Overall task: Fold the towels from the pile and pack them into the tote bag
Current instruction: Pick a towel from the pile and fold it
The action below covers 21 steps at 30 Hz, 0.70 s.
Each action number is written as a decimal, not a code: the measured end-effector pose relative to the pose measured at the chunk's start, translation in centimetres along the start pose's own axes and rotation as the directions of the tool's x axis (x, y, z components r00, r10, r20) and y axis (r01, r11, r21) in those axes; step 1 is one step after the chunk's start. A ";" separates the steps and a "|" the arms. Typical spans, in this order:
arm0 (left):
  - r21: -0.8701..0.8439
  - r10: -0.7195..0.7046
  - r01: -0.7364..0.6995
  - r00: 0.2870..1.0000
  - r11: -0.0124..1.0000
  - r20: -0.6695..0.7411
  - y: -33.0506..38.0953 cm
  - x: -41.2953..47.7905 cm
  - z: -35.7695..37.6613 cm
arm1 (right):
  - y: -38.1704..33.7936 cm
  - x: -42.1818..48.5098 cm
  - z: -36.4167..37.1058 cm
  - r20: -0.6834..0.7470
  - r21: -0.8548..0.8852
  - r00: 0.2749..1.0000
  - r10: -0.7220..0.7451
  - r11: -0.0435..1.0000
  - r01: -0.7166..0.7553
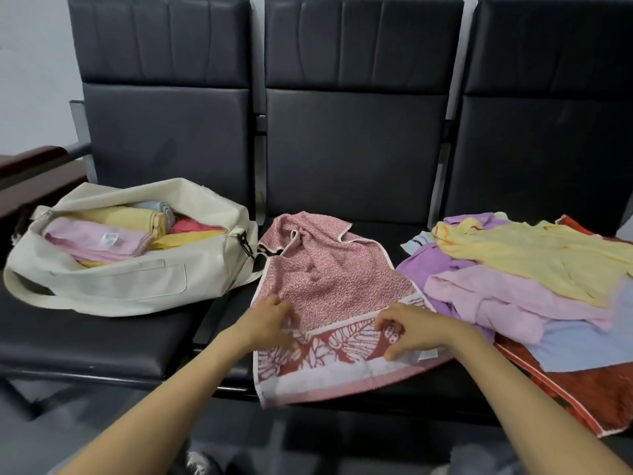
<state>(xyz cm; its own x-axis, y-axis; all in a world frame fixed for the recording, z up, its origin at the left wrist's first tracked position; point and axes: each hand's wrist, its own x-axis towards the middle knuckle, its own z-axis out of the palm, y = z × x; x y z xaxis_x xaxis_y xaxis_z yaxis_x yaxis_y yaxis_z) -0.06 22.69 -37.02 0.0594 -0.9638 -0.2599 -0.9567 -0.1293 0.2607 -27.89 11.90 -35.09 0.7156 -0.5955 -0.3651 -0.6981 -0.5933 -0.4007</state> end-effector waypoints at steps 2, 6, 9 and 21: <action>0.069 -0.129 0.139 0.983 0.988 -0.131 -0.1 0.8 -0.2 | -0.3 0.3 0.0 -0.003 0.023 1.000 0.005 1.000 -0.004; 0.143 -0.187 0.291 0.850 0.946 -0.492 -1.4 2.6 -0.3 | -1.3 1.3 0.9 0.022 0.127 0.999 -0.050 0.991 0.047; 0.059 -0.165 0.234 0.822 0.970 -0.546 -2.1 3.3 -0.3 | -1.4 2.1 1.6 -0.063 0.082 0.992 -0.113 0.990 0.118; -0.139 0.238 -0.260 0.959 0.955 -0.154 -6.6 -1.0 -0.2 | 2.3 0.5 1.9 -0.210 -0.231 0.960 -0.186 0.963 0.136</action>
<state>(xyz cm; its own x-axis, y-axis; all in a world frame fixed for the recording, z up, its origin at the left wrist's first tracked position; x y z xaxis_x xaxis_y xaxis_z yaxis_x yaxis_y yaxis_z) 6.23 24.43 -38.29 -0.1274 -0.9909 -0.0439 -0.8899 0.0946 0.4463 -29.05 11.25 -37.75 0.8122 -0.5749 -0.0991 -0.5801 -0.7778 -0.2419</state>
